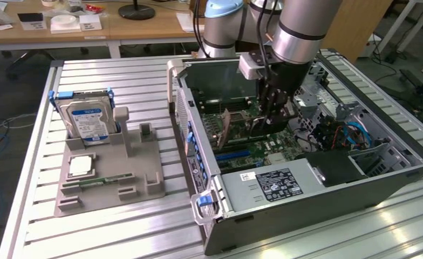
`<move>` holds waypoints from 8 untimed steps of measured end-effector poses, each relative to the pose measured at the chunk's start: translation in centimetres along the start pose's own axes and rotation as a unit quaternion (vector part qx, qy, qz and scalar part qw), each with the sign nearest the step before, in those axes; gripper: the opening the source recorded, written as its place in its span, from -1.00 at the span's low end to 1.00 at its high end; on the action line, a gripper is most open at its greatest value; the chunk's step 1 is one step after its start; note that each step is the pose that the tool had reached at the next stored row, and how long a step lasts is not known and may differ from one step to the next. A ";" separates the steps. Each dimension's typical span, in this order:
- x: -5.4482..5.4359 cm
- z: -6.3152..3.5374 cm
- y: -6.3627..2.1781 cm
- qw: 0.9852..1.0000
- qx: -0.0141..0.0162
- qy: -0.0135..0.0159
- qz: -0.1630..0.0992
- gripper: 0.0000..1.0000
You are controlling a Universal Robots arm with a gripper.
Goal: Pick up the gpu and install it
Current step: 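Insert the gpu into the slot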
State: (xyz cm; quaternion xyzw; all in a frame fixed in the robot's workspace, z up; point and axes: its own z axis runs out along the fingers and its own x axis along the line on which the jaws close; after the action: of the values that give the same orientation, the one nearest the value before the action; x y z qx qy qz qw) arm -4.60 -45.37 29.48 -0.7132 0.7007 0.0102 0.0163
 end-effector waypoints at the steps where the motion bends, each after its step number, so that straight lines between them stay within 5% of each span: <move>1: 0.0 0.07 0.04 1.000 0.000 0.000 0.000 -0.47; 8: 0.1 0.55 0.28 1.000 0.001 0.000 -0.001 -0.47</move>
State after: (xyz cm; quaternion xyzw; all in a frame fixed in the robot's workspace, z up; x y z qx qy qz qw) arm -4.88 -45.43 28.92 -0.7136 0.7002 0.0098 0.0170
